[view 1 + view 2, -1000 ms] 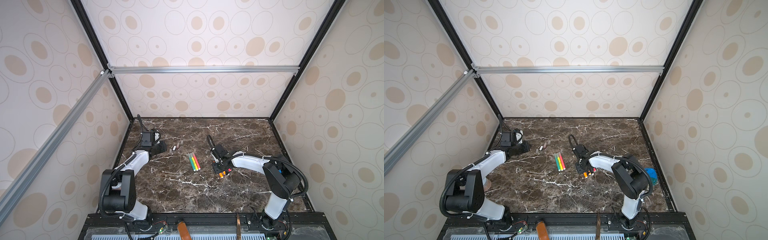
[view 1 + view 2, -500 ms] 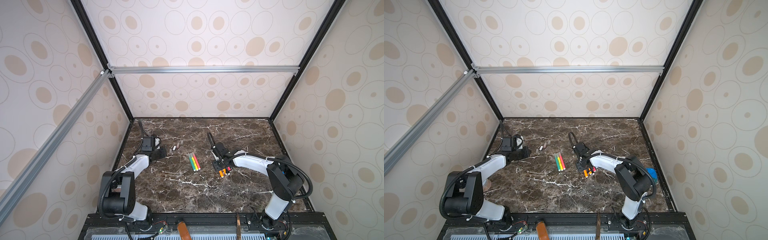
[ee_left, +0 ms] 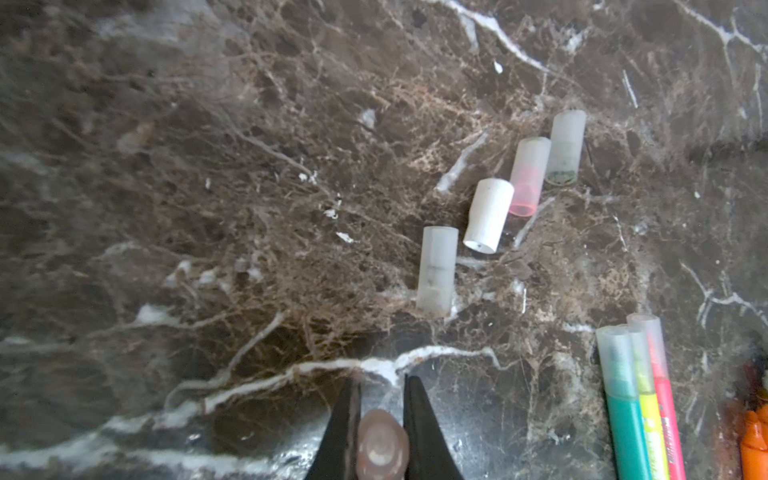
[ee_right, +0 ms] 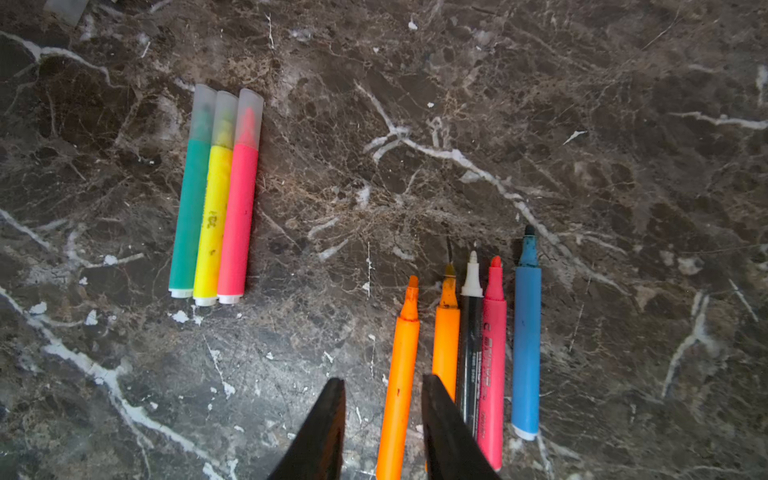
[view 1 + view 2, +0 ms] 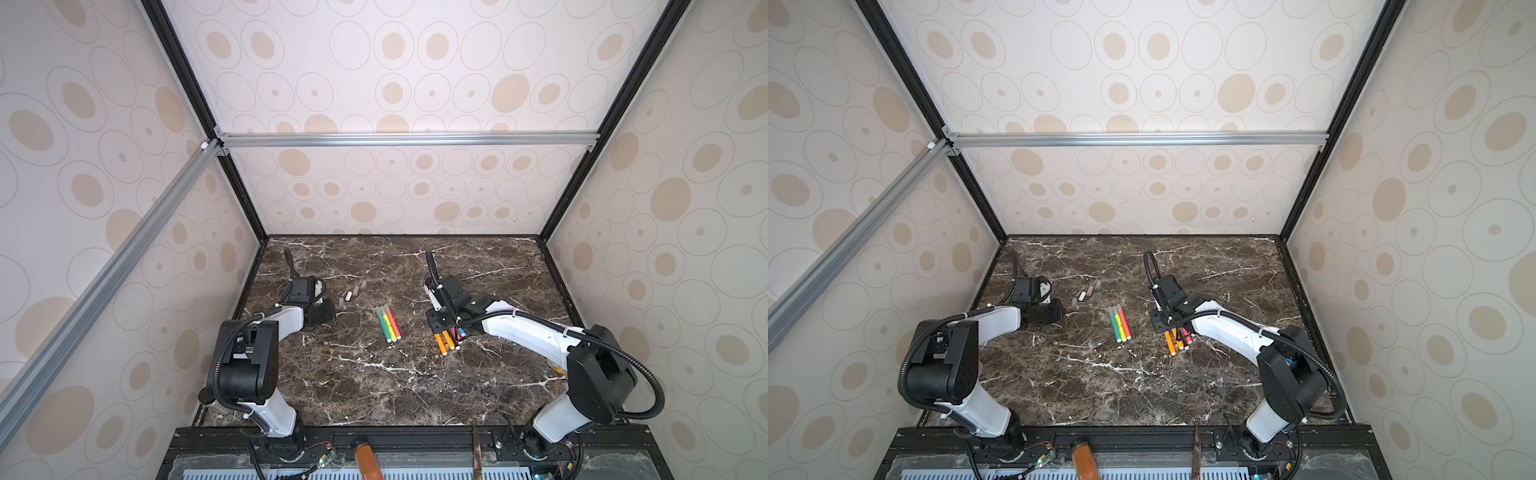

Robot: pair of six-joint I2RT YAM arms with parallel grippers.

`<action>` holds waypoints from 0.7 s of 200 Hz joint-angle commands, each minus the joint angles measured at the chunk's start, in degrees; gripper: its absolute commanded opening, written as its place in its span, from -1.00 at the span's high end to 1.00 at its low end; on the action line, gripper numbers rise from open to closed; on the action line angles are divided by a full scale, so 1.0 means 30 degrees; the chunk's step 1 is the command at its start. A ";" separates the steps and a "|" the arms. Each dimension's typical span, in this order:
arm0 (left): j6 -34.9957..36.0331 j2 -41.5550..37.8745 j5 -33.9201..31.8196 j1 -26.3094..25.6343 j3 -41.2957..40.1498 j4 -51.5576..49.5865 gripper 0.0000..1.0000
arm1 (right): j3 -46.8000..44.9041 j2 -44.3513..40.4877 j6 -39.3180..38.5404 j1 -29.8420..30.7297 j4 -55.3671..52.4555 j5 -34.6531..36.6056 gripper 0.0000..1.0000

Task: Remove pen caps from pens
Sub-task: Place the pen cap at the middle-left of the table.

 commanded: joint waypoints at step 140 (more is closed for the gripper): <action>0.0536 0.2939 0.0260 0.0156 0.2612 0.0863 0.48 | 0.1102 0.1426 0.0520 0.0080 -0.0296 -0.1003 0.32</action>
